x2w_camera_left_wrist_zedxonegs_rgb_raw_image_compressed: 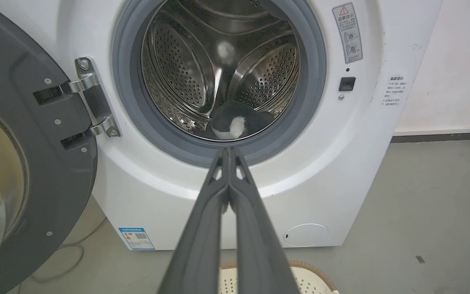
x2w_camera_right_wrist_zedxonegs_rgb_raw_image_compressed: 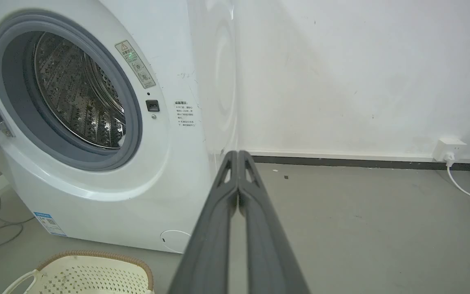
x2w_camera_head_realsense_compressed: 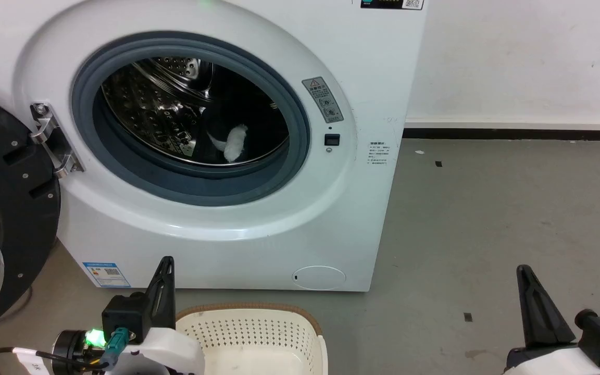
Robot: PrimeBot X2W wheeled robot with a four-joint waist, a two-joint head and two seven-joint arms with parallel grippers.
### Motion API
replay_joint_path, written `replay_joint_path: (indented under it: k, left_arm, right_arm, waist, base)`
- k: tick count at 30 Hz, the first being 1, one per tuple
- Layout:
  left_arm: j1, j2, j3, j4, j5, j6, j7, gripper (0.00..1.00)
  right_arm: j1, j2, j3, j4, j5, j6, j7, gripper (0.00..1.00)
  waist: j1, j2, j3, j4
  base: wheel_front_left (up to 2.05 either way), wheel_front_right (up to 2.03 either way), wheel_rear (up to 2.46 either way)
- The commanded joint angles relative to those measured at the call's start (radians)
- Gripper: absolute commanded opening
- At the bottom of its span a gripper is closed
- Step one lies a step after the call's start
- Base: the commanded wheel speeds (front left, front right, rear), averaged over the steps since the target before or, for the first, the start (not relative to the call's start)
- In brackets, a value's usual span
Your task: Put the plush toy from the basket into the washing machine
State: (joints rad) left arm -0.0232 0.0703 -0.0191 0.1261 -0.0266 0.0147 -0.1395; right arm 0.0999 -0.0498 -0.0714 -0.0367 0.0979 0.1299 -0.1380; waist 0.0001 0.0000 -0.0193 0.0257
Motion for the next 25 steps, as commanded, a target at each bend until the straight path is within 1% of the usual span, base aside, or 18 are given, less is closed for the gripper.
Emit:
replay_joint_path:
  k: [1, 25]
  left_arm:
    - [0.011, -0.005, 0.003, -0.010, 0.011, -0.001, 0.007, 0.00]
    - [0.016, -0.010, 0.009, -0.053, 0.016, -0.006, 0.056, 0.00]
  right_arm:
    - [-0.017, 0.000, 0.004, 0.005, -0.003, 0.000, 0.004, 0.00]
    - [-0.047, 0.000, 0.029, 0.017, -0.038, 0.001, 0.054, 0.00]
  waist:
    - [-0.0001, 0.0000, 0.000, 0.000]
    - [-0.0001, 0.0000, 0.007, -0.010]
  base:
    - [0.00, 0.00, 0.00]
    - [0.00, 0.00, 0.00]
